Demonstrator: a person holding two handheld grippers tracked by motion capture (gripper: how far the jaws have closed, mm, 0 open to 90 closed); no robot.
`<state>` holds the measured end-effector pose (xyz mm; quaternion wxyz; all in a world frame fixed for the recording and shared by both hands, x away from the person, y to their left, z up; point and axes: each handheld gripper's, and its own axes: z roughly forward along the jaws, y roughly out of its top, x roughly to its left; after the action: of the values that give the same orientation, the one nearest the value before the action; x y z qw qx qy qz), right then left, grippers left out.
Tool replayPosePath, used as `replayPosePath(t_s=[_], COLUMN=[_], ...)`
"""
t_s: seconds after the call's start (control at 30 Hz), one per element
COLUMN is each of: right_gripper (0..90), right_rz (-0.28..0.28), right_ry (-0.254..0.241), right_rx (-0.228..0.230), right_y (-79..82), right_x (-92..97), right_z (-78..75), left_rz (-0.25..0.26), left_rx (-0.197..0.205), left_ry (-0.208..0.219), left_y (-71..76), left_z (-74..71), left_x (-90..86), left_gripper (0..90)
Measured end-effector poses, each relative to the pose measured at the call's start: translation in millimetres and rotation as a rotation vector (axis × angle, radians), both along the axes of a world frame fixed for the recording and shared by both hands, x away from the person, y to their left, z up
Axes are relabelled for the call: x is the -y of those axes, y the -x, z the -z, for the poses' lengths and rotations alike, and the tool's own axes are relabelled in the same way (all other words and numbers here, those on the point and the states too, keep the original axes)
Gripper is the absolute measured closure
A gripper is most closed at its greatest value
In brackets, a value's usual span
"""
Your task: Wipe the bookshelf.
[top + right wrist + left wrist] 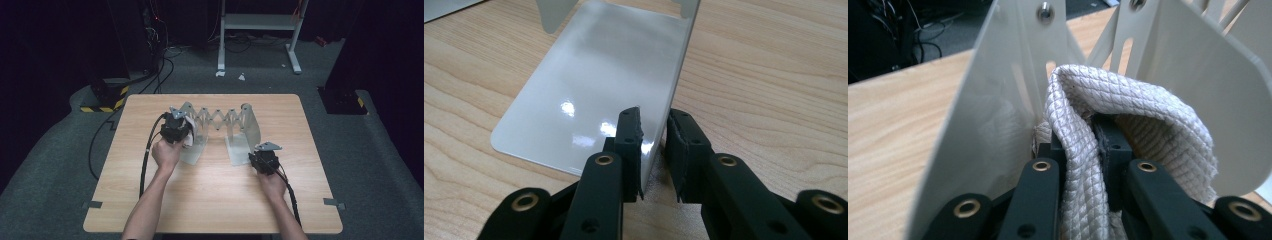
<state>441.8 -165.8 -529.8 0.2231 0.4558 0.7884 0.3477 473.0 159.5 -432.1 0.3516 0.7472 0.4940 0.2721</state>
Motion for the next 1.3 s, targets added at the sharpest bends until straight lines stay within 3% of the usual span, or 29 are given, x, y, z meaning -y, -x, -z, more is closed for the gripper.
replayPosePath(t_s=[0.13,0.27,0.4,0.53,0.67,0.77,0.87,1.03,1.3], right_gripper=[76.3,77.1,77.4,77.5,77.5,77.5,77.5,77.6,77.5], right_rz=[-0.002,0.002,0.004,0.003,0.003,0.003,0.004,0.0,-0.003], right_ry=[0.008,0.017,0.024,0.02,0.018,0.022,0.021,0.022,0.027], right_rx=[0.005,0.012,0.016,0.015,0.013,0.015,0.014,0.014,0.018], right_y=[0.4,0.9,1.4,0.9,0.8,1.1,1.4,1.4,1.4], right_x=[-0.6,-1.7,-2.4,-1.8,-1.5,-2.0,-2.2,-2.2,-2.4], right_z=[0.0,0.1,0.2,0.1,0.1,0.1,0.1,0.1,0.1], left_rz=[-0.01,-0.02,-0.02,-0.015,-0.005,-0.007,-0.005,-0.009,-0.008], left_rx=[-0.018,-0.041,-0.033,-0.013,0.015,0.041,0.038,0.024,-0.013], left_ry=[0.009,-0.011,0.0,0.006,-0.028,-0.023,-0.028,-0.024,-0.03], left_y=[-1.2,-2.7,-2.0,-1.5,-2.1,-2.5,-5.2,-9.5,-14.9], left_z=[10.2,16.6,15.8,7.9,-5.8,-14.2,-16.8,-13.0,4.9], left_x=[0.8,1.7,1.0,-0.1,1.4,1.0,-0.8,-0.5,1.8], left_gripper=[80.6,80.8,80.8,80.8,80.8,80.7,80.7,80.8,80.7])
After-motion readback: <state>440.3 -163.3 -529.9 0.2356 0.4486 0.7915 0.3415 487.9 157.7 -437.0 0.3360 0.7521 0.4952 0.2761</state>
